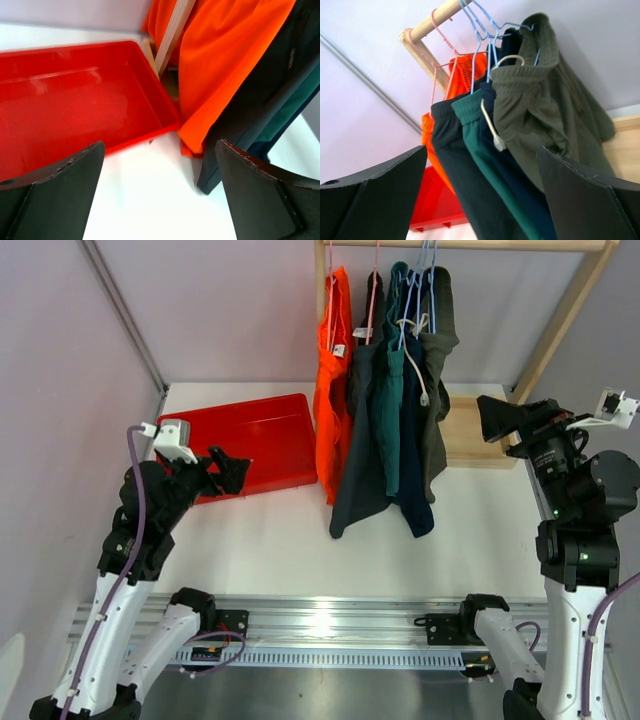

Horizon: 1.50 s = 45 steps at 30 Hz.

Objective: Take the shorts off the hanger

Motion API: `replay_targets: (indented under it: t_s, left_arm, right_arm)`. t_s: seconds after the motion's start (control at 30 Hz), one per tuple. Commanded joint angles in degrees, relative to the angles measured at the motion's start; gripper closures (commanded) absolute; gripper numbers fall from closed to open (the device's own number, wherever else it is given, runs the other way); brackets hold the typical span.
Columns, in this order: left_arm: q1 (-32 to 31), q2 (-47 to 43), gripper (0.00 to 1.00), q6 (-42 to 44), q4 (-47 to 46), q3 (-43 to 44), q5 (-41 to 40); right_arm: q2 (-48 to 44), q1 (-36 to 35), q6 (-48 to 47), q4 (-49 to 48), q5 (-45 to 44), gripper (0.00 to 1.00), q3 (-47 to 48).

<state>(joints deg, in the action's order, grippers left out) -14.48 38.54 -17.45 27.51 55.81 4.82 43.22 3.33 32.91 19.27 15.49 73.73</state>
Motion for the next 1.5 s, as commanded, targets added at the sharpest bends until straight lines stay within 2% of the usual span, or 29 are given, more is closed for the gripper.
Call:
replay_targets:
  t_s: [0.0, 0.13, 0.23, 0.37, 0.47, 0.57, 0.67, 0.7, 0.8, 0.9, 1.0, 1.1, 1.27, 1.47]
  left_arm:
    - [-0.6, -2.8, 0.01, 1.1, -1.6, -2.9, -0.6]
    - [-0.6, -4.3, 0.0, 0.9, -3.1, -6.2, -2.2]
    - [-0.7, -3.7, 0.01, 0.1, -3.9, -7.7, -2.8]
    - [-0.7, -3.8, 0.01, -0.8, -5.7, -10.2, -3.6]
    - [-0.7, -3.8, 0.01, -0.9, -5.7, -10.5, -3.7]
    - [-0.7, -3.9, 0.01, -0.7, -5.6, -10.6, -3.7]
    - [-0.7, -3.8, 0.01, -0.8, -5.6, -10.5, -3.5]
    - [-0.6, -3.8, 0.01, -0.9, -5.6, -10.8, -3.2]
    - [-0.7, -3.7, 0.01, -1.1, -5.5, -10.6, -3.0]
    - [-0.7, -3.6, 0.01, -0.7, -5.4, -10.4, -3.1]
    - [-0.6, -3.6, 0.01, -0.3, -5.2, -10.1, -3.1]
    - [-0.6, -3.4, 0.0, 0.2, -4.7, -9.9, -3.4]
    - [-0.6, -3.4, 0.01, 0.3, -5.0, -9.9, -2.5]
    - [-0.7, -3.1, 0.01, 0.3, -5.1, -9.8, -2.1]
  right_arm:
    - [5.2, -0.2, -4.2, -3.9, -2.3, 0.01, 6.0]
    - [18.3, -0.3, -6.7, 2.8, -1.3, 0.02, 23.2]
    - [25.8, -0.5, -7.1, 3.5, -1.7, 0.03, 30.0]
    - [32.4, -1.5, -7.5, 1.7, -1.9, 0.04, 34.3]
    - [38.8, -2.7, -8.9, 2.1, -2.6, 0.11, 39.3]
    - [46.3, -6.4, -12.4, 5.0, -5.2, 0.13, 45.7]
    - [54.6, -10.2, -16.5, 9.7, -8.9, 0.14, 57.7]
    - [56.5, -11.1, -17.6, 12.2, -10.0, 0.14, 64.4]
    - [62.9, -14.5, -20.9, 14.9, -14.2, 0.15, 74.1]
    - [64.1, -17.3, -23.1, 13.6, -18.6, 0.17, 74.2]
    - [64.2, -20.4, -26.0, 13.1, -23.6, 0.26, 72.3]
    - [64.8, -22.2, -28.0, 13.3, -27.7, 0.3, 71.4]
    - [64.6, -23.5, -29.5, 12.7, -32.5, 0.35, 69.1]
    - [60.9, -23.0, -29.7, 9.0, -35.4, 0.34, 62.3]
